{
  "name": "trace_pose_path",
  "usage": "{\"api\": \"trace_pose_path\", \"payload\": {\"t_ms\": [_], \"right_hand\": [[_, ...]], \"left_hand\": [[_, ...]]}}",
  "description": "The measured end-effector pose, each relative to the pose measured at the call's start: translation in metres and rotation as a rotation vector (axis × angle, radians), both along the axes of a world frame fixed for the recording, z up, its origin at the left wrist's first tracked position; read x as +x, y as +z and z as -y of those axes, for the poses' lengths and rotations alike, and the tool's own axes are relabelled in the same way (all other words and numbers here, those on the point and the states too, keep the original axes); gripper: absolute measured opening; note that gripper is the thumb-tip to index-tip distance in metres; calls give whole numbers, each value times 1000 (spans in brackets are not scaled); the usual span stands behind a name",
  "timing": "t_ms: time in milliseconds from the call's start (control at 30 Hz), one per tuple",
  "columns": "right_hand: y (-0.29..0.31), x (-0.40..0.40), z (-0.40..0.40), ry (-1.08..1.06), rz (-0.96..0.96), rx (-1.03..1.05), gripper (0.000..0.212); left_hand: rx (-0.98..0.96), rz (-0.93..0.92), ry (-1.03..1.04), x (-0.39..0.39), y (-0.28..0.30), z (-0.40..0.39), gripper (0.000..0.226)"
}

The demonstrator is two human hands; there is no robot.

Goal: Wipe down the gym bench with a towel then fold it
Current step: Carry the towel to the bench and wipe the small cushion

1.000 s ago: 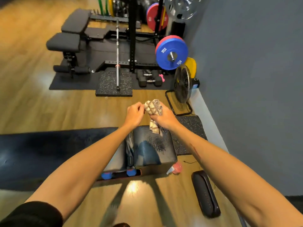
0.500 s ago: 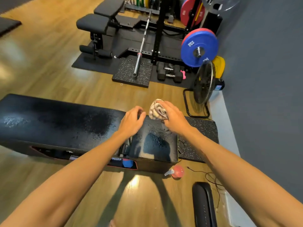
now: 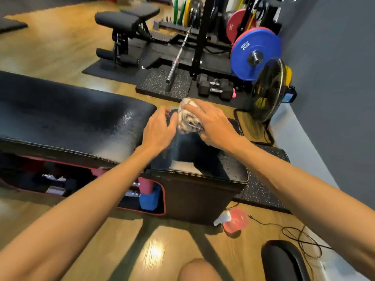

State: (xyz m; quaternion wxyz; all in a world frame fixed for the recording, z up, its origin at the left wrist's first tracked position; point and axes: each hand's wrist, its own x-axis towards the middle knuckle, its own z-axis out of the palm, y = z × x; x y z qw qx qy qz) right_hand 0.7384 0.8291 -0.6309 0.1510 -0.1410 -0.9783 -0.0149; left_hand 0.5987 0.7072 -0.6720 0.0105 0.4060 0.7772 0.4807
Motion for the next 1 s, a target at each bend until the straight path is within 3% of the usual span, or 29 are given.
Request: {"api": "trace_pose_path", "payload": {"t_ms": [133, 300, 500, 633, 733, 1000], "right_hand": [[-24, -11, 3, 47, -57, 44, 87], [-42, 0, -3, 62, -46, 55, 81], [-61, 51, -31, -90, -104, -171, 81], [-75, 66, -29, -56, 71, -164, 65], [-78, 59, -21, -131, 183, -159, 87], [-97, 32, -51, -254, 225, -81, 85]], "left_hand": [[109, -11, 14, -4, -16, 2, 33], [94, -9, 32, -2, -52, 11, 33], [35, 167, 102, 3, -83, 20, 36], [59, 221, 114, 15, -104, 16, 38], [130, 224, 178, 25, -114, 13, 46], [108, 143, 308, 31, -121, 8, 40]]}}
